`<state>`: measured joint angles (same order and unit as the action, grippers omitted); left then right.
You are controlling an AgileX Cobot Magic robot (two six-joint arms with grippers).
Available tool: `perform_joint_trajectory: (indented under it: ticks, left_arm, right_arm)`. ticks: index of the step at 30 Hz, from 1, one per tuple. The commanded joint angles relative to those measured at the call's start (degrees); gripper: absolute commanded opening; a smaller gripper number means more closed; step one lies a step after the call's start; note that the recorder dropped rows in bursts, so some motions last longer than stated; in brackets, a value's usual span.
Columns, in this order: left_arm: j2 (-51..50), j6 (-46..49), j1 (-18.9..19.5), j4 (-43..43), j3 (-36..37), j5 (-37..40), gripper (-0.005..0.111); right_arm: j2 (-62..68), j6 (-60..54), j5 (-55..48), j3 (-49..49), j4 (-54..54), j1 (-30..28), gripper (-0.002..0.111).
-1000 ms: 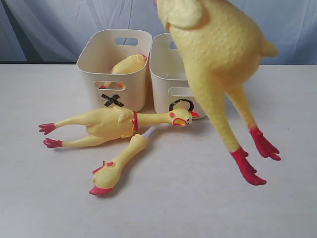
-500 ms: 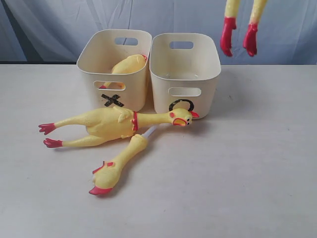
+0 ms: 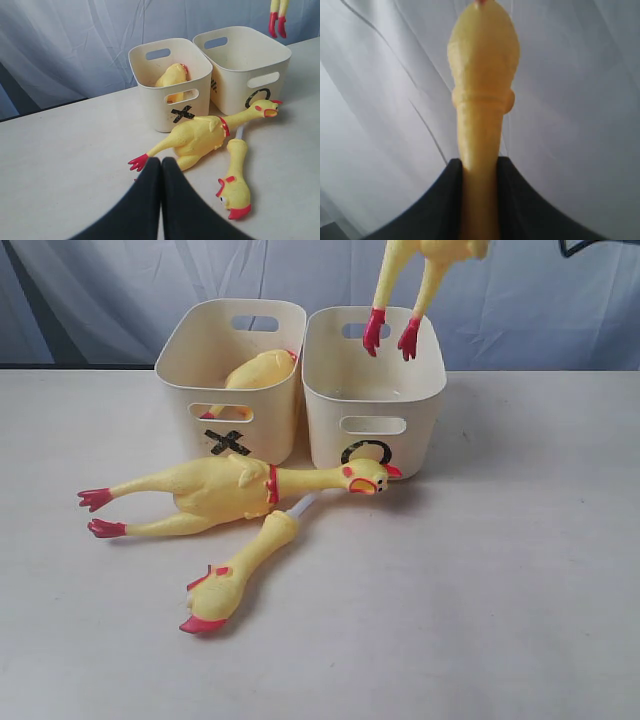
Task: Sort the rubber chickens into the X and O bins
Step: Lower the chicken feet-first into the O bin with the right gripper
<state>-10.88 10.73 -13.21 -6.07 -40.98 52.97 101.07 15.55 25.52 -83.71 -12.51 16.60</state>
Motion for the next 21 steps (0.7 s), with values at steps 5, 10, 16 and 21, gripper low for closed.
perform_joint_trajectory:
  ticks: [5, 10, 16, 21]
  left_arm:
    - [0.5, -0.1, 0.0, 0.0, 0.1, 0.1, 0.000]
    - [0.5, -0.1, 0.0, 0.8, 0.1, 0.1, 0.000]
    - [0.5, -0.1, 0.0, 0.8, 0.1, 0.8, 0.000]
    - [0.5, -0.1, 0.0, 0.8, 0.1, 0.9, 0.000]
  right_arm:
    - [8.4, 0.1, 3.5, -6.9, 0.1, -0.6, -0.001]
    - [12.0, 0.1, 3.0, -10.9, 0.7, -0.4, -0.001]
    - [16.7, 0.1, -0.2, -15.4, 3.6, -0.3, -0.001]
    - [20.6, 0.1, -0.3, -18.9, 3.6, 0.7, -0.001]
